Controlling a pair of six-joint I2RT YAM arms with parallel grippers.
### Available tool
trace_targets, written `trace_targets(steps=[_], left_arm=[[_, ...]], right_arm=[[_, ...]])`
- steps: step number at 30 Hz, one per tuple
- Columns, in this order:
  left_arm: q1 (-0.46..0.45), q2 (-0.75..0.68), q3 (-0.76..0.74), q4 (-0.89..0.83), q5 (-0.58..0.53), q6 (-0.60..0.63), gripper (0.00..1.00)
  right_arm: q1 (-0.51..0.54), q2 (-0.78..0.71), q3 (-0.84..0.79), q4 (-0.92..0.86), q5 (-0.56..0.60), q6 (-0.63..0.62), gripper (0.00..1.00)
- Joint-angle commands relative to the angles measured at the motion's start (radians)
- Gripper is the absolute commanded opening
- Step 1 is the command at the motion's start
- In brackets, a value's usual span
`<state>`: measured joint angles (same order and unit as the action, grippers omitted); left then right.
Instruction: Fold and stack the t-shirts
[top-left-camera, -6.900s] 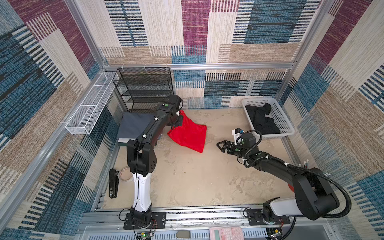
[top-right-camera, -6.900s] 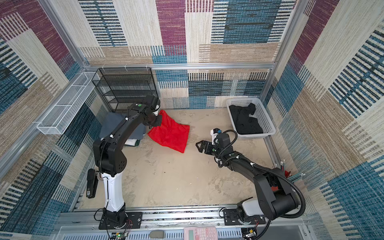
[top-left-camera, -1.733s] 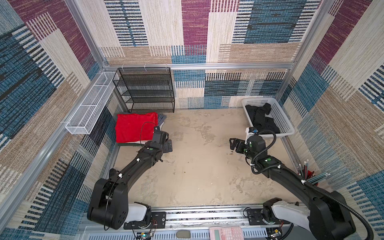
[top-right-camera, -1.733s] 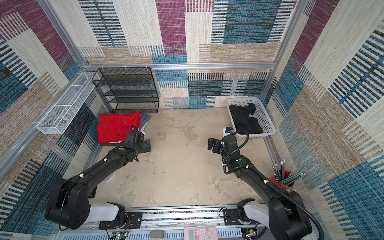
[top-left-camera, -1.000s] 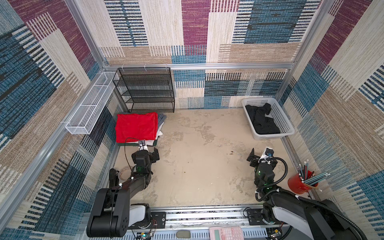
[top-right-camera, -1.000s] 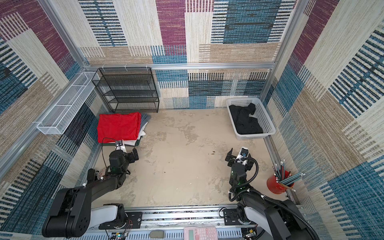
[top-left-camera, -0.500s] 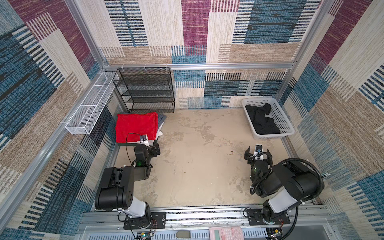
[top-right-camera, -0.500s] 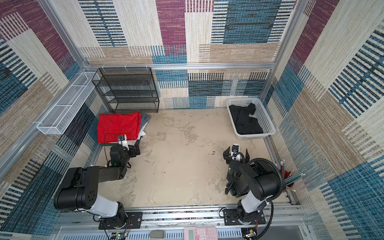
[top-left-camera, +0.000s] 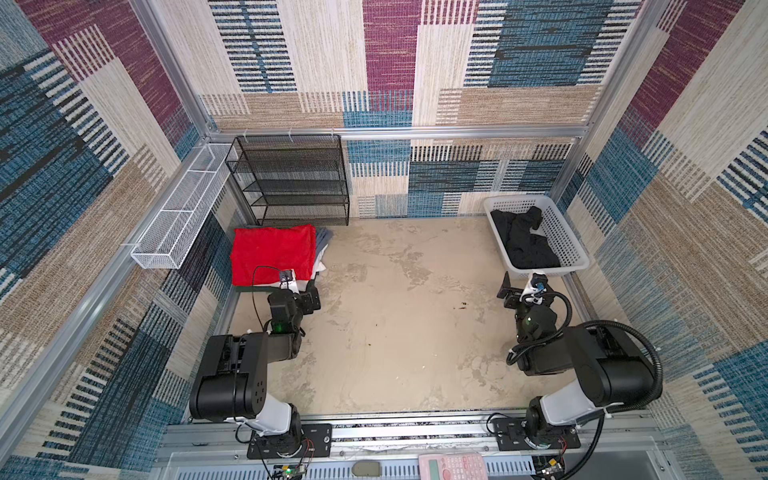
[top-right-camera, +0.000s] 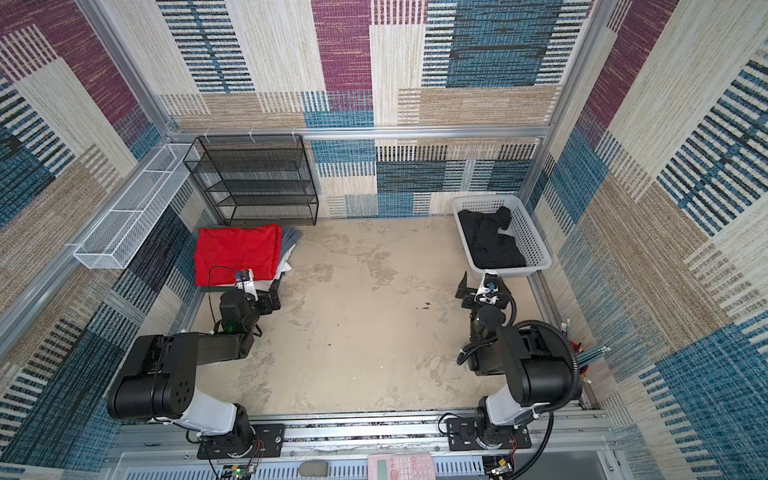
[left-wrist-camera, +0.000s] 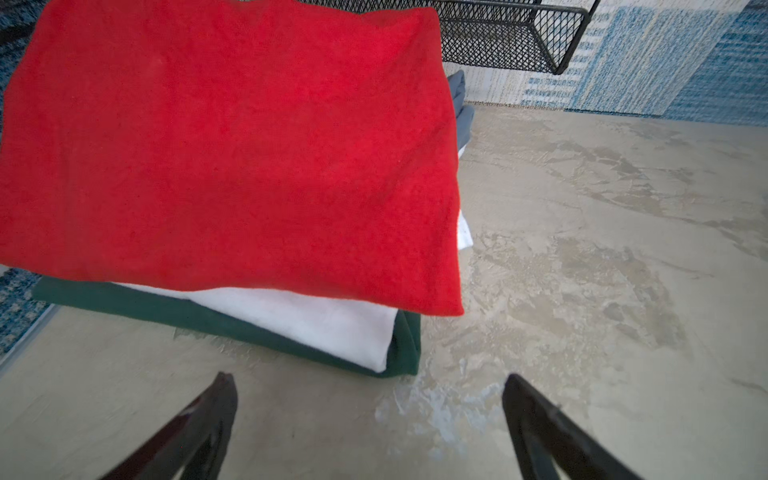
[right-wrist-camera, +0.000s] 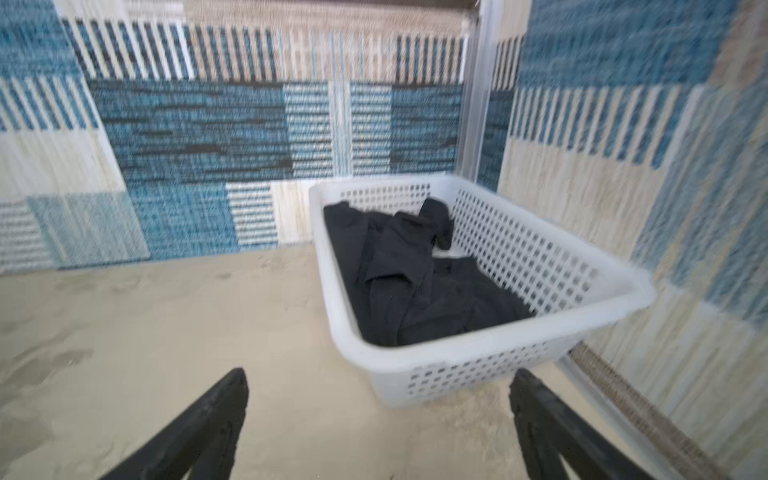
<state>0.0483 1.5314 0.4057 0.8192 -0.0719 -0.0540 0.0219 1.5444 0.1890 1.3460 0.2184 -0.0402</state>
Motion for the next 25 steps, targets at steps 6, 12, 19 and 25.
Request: trace_targets(steps=[6, 12, 19, 25], left_arm=[[0.002, -0.001, 0.003, 0.022, 0.014, 0.009, 1.0], [0.001, 0.0, 0.002, 0.02, 0.014, 0.008, 1.0], [0.001, 0.001, 0.004, 0.019, 0.014, 0.009, 1.0], [0.0, 0.001, 0.005, 0.021, 0.014, 0.009, 1.0]], right_arm=[[0.0, 0.001, -0.075, 0.155, -0.108, 0.025, 0.99], [0.0, 0.0, -0.036, 0.082, -0.275, -0.044, 0.99], [-0.033, 0.007, 0.021, -0.02, -0.312, -0.005, 0.99], [-0.034, 0.002, 0.008, 0.001, -0.303, -0.006, 0.99]])
